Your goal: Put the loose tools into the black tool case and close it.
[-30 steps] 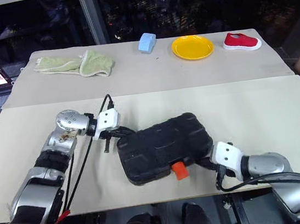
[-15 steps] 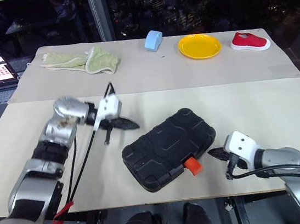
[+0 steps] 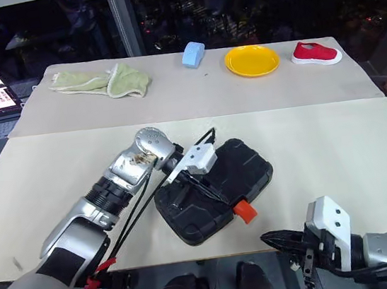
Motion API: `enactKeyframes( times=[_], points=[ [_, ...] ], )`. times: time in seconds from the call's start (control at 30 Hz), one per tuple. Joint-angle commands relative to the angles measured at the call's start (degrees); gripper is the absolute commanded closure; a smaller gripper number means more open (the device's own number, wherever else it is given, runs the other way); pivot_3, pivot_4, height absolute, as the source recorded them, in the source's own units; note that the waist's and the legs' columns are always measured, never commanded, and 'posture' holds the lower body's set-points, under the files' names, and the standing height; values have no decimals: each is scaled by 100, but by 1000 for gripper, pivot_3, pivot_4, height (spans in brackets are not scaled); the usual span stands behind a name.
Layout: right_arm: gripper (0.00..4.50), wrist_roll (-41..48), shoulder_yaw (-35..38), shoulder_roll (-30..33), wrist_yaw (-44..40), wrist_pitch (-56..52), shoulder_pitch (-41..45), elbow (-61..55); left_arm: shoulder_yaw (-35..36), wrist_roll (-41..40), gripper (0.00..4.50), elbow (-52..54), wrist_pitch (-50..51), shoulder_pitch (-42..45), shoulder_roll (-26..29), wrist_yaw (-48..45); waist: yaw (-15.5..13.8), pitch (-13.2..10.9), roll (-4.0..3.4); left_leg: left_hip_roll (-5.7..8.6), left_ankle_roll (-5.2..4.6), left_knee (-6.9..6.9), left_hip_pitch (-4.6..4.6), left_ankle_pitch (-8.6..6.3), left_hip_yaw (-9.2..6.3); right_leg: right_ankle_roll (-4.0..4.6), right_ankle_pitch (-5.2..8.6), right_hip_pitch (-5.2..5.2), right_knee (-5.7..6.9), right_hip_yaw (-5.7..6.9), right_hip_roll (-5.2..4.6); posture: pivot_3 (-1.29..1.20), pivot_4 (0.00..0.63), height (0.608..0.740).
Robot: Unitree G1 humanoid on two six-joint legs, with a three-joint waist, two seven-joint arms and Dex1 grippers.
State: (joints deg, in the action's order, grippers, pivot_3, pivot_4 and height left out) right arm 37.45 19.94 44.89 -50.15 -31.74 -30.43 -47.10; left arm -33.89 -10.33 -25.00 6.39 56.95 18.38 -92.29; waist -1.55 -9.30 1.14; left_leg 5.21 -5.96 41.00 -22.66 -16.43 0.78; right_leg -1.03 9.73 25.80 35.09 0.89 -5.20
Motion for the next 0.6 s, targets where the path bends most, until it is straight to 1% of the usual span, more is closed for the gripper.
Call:
enactKeyframes(
  times=[0.03, 0.07, 0.1, 0.17, 0.33, 0.5, 0.6],
  points=[
    [4500, -110, -133, -138, 495, -71, 147, -276, -184, 519, 4427, -297, -698, -159, -12, -16, -4, 0, 0, -1, 0, -1, 19, -1, 0, 0, 1, -22, -1, 0, 0, 0, 150, 732],
    [4500, -190, -196, -163, 590, -63, 180, -290, -176, 557, 4427, -350, -758, -177, -28, -14, -3, 0, -1, -4, -6, -5, 52, -7, -1, -4, 3, -59, -9, 2, 0, 0, 150, 732],
    [4500, -240, -250, -192, 683, -64, 216, -296, -164, 593, 4427, -403, -822, -194, -42, -11, -4, 2, -2, -5, -2, -6, 63, -16, -1, -35, 23, -70, -10, 2, 0, 0, 150, 732],
    [4500, -263, -321, -237, 830, -105, 290, -285, -139, 670, 4427, -511, -945, -213, -73, 34, -5, 4, 0, -4, -9, -4, 71, -23, -1, -50, 32, -77, -13, 1, -1, 0, 150, 732],
    [4500, -534, -535, -180, 1038, -110, 591, -68, -68, 726, 4427, -598, -990, -267, -116, 151, -28, 7, 1, -2, -19, 0, 83, -29, -1, -42, 26, -75, -13, 3, -2, 0, 150, 732],
    [4500, -704, -769, -105, 1045, -117, 948, 190, -15, 771, 4427, -533, -955, -326, -97, 157, -60, 9, 0, -1, -19, -1, 88, -29, 0, -38, 24, -77, -13, 3, -1, 0, 150, 732],
    [4500, -655, -817, -127, 1055, -163, 1088, 253, 15, 776, 4427, -520, -924, -325, -98, 184, -64, 9, 0, -1, -19, -2, 86, -28, -1, -40, 26, -78, -12, 3, -1, 0, 150, 732]
  ],
)
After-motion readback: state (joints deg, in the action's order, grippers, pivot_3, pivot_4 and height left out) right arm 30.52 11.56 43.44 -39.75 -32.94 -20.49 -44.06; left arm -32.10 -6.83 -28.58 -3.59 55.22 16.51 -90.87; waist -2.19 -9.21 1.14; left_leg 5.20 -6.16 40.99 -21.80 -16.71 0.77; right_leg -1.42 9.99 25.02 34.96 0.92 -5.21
